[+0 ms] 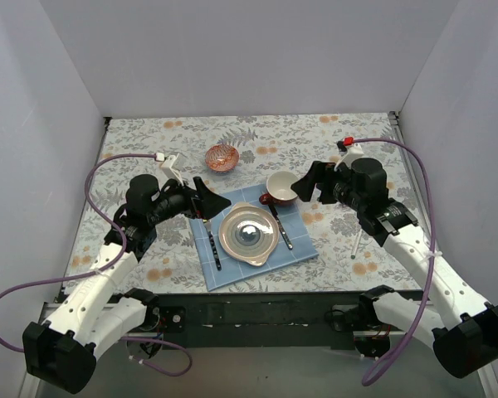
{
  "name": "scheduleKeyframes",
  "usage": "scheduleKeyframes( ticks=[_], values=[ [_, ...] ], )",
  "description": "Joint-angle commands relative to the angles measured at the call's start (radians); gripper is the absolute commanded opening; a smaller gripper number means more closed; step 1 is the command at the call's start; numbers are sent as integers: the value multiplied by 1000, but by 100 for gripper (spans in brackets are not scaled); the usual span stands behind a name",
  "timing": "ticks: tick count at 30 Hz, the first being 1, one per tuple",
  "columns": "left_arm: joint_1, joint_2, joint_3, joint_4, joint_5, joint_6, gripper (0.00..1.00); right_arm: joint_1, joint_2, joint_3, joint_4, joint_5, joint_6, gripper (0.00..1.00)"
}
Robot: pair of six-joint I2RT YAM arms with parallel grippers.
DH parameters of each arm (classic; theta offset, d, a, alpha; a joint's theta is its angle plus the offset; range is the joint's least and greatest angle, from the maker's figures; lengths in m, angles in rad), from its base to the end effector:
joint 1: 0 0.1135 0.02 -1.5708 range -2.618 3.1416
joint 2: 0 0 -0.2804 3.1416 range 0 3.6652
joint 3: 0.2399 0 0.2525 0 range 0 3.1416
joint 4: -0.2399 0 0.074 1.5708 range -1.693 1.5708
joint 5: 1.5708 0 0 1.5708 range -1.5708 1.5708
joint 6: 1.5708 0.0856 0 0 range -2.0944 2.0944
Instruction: Insert the pens into the pen caps
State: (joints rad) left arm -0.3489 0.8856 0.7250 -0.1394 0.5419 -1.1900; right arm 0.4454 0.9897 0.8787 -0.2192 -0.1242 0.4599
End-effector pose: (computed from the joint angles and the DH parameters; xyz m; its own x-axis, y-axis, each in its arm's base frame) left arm 0.2058 -0.1218 0.3071 -0.8050 -0.5535 -0.2136 0.0231 0.3304 -0.9436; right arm 0.2362 0.1245 0.3288 -0.4989 0.2499 -0.8299 -0.3480 0.8192 0.4559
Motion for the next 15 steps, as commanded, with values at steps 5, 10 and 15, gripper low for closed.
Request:
scheduleKeyframes(
  ticks=[5,10,15],
  values=[
    [1,-31,-15,8,-11,16,98,-1,-31,45,-71,158,49,98],
    [1,-53,-21,6,-46,18,98,-7,13,111,-306,406,66,98],
    [1,-45,-22,6,-60,10,98,-105,99,106,-525,569,94,97]
  ],
)
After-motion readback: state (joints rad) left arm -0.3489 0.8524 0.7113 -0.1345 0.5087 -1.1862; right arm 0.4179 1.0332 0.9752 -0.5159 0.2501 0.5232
